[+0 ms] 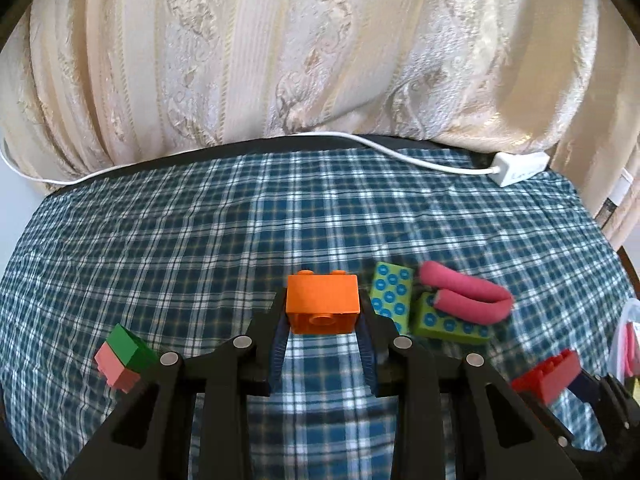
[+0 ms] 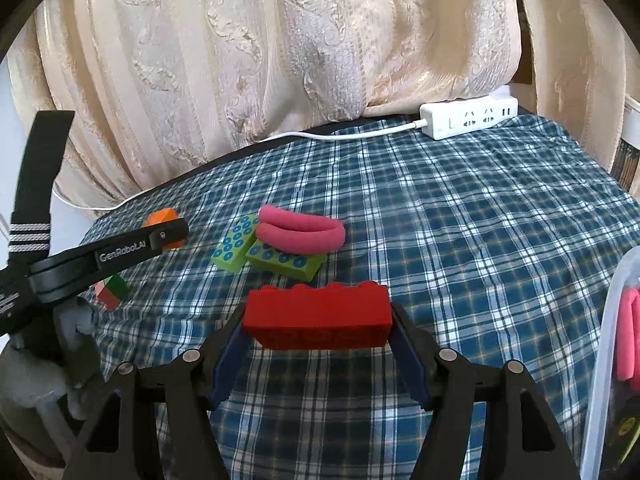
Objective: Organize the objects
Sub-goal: 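Carry the orange block with the left tool and red block with the right tool to the bowl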
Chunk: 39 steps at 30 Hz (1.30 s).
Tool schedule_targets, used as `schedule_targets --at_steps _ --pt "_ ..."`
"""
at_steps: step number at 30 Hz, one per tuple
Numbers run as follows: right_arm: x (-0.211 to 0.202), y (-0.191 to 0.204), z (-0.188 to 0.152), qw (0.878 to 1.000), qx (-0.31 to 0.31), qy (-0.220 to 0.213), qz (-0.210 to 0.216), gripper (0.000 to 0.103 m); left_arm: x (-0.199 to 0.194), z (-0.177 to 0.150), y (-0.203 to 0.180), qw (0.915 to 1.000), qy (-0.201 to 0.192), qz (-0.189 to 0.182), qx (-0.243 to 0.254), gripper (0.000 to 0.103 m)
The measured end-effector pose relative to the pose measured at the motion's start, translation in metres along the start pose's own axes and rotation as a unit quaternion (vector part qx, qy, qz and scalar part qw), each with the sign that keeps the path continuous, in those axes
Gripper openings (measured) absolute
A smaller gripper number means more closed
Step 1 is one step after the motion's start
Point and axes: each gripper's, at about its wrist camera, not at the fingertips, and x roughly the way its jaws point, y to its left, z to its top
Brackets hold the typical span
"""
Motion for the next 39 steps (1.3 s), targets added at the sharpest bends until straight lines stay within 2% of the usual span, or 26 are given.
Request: schedule_targets --at_steps 21,30,39 --pt "-0.028 -0.017 -0.002 0.998 0.04 -0.038 -0.02 0.07 -0.043 -0.016 -0.028 0.9982 -0.015 -0.05 0.028 0.032" --pt "-0.069 -0.039 -0.01 0.996 0.068 -0.058 -0.025 0.07 -0.059 -0.023 -0.055 0.9956 -0.017 -0.076 0.051 0.032" --pt "-0.123 -0.079 -0.016 0.989 0.094 -0.093 -0.058 0.07 -0.069 -0.031 -0.101 0.9906 -0.012 -0.103 0.09 0.032"
